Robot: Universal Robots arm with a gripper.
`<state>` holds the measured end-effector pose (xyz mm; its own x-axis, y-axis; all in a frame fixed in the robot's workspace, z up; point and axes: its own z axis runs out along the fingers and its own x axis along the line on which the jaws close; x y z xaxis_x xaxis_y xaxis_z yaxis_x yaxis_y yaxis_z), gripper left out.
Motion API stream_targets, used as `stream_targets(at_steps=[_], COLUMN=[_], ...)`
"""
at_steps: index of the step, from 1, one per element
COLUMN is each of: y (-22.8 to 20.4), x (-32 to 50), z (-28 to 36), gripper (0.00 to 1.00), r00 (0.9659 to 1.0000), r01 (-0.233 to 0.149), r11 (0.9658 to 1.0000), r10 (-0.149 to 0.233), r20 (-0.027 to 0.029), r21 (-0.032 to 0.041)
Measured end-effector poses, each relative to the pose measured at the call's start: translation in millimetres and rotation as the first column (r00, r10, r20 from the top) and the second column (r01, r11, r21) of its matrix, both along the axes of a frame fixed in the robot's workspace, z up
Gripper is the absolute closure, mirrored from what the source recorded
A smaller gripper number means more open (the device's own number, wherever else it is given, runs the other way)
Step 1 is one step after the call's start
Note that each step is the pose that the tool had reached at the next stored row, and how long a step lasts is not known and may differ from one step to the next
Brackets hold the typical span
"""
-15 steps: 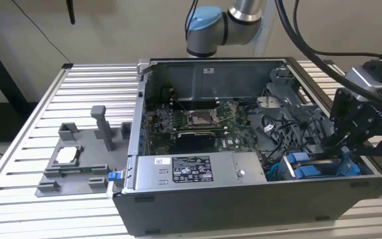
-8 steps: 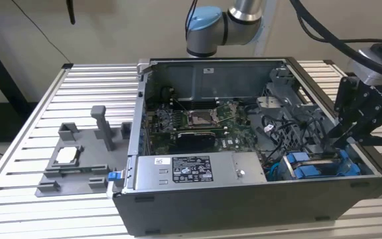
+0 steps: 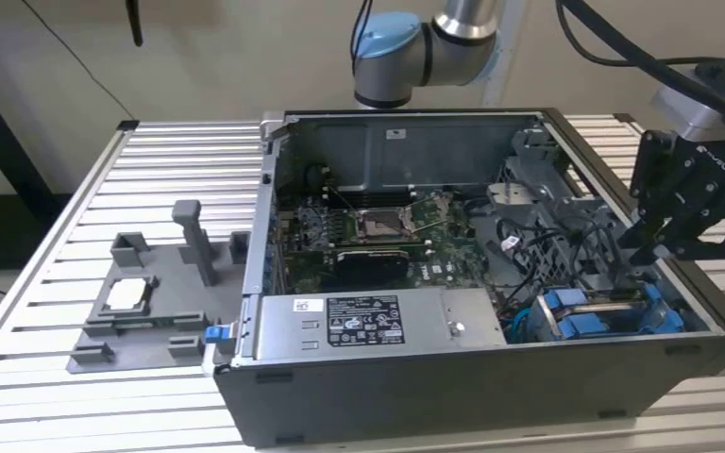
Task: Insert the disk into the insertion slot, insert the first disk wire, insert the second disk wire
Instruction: 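Insert the first disk wire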
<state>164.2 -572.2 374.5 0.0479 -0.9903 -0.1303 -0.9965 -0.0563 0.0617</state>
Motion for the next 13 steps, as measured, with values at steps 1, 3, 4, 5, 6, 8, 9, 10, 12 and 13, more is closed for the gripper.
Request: stream_targets(at_steps=[1,3,4,5,6,8,9,10,12,13], y=[1.8,5.6,6.8,8.1,9.5,11.8,12.9,13.9,15.1,15.3], x=[-1.1,-3.7,-5.2,-6.8,-8.7,-12.7,-14.9,-17.0,-21.6,-24.3], z=[0.3,1.9,3.1,4.2,5.1,6.6,7.2,7.7,9.3,10.3], gripper=[0.73,0.73,0.73,0.73,0.73,0.73,0.73,0.73,0.73,0.73], r00=[1.0000,1.0000,1.0000,1.0000,0.9999,0.9999,0.9998,0.9998,0.9996,0.9994], r01=[0.000,0.000,0.000,0.000,0.000,0.000,0.000,0.000,0.000,0.000], r11=[1.0000,1.0000,1.0000,1.0000,1.0000,1.0000,1.0000,1.0000,1.0000,1.0000], r10=[0.000,0.000,0.000,0.000,0.000,0.000,0.000,0.000,0.000,0.000], r20=[0.0012,0.0046,0.0064,0.0081,0.0103,0.0152,0.0184,0.0216,0.0292,0.0341], r21=[-0.0002,-0.0008,-0.0008,-0.0008,-0.0008,-0.0009,-0.0009,-0.0007,-0.0008,-0.0009])
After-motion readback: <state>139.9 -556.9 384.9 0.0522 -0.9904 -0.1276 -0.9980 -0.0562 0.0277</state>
